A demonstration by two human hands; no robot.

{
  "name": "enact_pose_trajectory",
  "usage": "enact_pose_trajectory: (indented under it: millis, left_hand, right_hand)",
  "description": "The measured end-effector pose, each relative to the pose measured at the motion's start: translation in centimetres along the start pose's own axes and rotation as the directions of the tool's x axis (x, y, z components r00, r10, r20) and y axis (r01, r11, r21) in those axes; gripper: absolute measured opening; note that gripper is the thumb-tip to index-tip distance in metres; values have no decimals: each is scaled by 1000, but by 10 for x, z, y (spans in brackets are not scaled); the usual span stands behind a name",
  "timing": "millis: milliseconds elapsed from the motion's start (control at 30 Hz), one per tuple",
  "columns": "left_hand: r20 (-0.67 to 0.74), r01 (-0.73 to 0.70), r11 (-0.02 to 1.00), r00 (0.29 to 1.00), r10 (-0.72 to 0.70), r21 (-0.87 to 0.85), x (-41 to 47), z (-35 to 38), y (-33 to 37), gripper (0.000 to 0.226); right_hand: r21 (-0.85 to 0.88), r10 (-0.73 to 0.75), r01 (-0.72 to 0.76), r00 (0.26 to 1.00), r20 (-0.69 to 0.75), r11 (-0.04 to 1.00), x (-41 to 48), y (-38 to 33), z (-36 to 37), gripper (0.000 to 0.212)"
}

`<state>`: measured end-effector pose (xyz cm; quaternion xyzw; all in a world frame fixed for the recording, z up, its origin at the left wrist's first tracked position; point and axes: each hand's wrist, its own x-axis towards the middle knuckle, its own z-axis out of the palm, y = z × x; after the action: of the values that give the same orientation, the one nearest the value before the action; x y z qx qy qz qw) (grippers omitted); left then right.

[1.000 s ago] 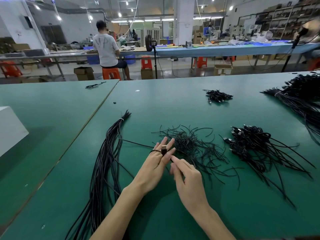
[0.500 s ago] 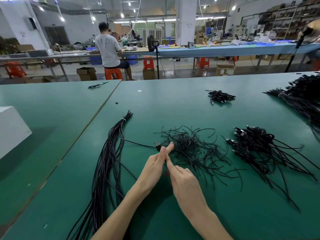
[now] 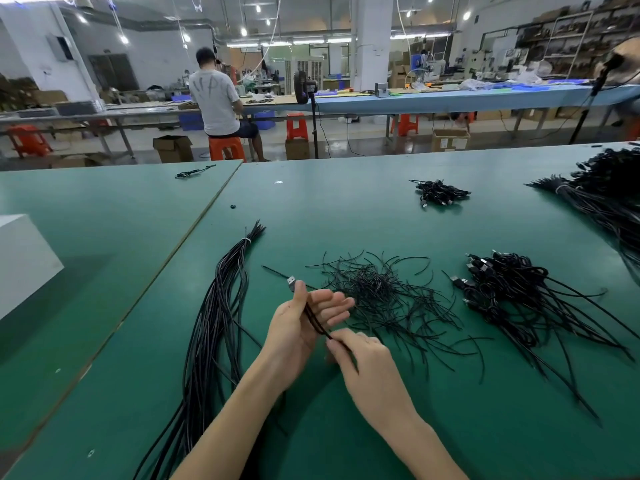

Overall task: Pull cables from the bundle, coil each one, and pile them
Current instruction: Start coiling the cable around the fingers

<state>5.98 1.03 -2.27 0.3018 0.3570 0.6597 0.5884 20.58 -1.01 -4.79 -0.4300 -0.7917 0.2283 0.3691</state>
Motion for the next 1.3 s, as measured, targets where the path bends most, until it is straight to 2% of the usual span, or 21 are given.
enact_pose_trajectory:
  millis: [67,133,267,367,433,467,500,533,600,667,700,733,767,833,900,1000,1067,1167,1300]
  left_hand:
    - [-1,48,993,999,-49,-106,-2,-2,6,44]
    - [83,136,967,989,-121,-216,-4,-5,11,42]
    - [283,243,944,943,-176,-223,-10,-11,17,48]
    - [295,219,973,936,-190,-68,-12,-8,20,51]
    - [221,83,974,967,-130,209,-14,-3,19,56]
    - [206,-34,914,977,-55,404,-16,0,17,57]
    - [227,-159,792,973,27,589,-19,2,14,59]
    - [279,-264,626,957,77,733,-22,5,11,61]
    - [404,-406,248,913,62,880,-28,8,6,63]
    - [496,-492,-125,868,4,862,-32,8,8,62]
    - [522,-510,-279,852,-32,814,-32,7,10,59]
    - [529,-508,-395,846,-62,765,-32,7,12,57]
    - [527,-498,-458,847,-73,737,-32,8,14,55]
    - [538,-497,-493,840,-67,714,-32,7,16,57]
    - [553,-493,-526,831,-49,693,-32,3,15,63]
    - [548,-443,-552,836,31,707,-32,-12,10,68]
    - [544,-408,-560,834,93,721,-32,-17,6,65]
    - [424,-346,-469,903,67,813,-29,-16,2,61]
    - [353,-321,-332,935,41,887,-21,-9,3,65]
  right_hand:
    - [106,62,-64,998,24,992,1,2,-3,20]
    - [172,87,-97,994,63,980,1,2,-5,21]
    - [122,86,-95,993,80,988,0,3,-3,22]
    - [91,75,-77,997,30,993,1,5,-4,16]
    - [43,78,-79,997,22,996,1,5,-4,12]
    - [-9,72,-72,997,38,997,1,5,-3,11]
    - [-74,61,-56,996,67,996,2,6,-3,10]
    - [-117,53,-41,994,99,992,2,6,-2,12]
    - [-128,54,-39,992,116,991,1,8,-2,33]
    - [-70,109,-102,988,108,992,0,10,-2,44]
    - [-62,131,-124,985,117,990,0,9,-2,45]
    - [-74,128,-119,983,128,990,0,8,-1,43]
    - [-133,96,-78,986,133,988,0,8,0,37]
    - [-271,50,-11,990,135,962,2,10,3,26]
    - [-330,88,-58,993,76,942,5,11,3,28]
    - [-215,153,-163,986,-65,963,7,9,2,33]
    - [-174,132,-151,985,-113,973,7,10,2,33]
    - [-127,80,-98,987,-136,987,7,8,2,24]
    - [-13,17,-20,982,-186,1000,5,5,0,19]
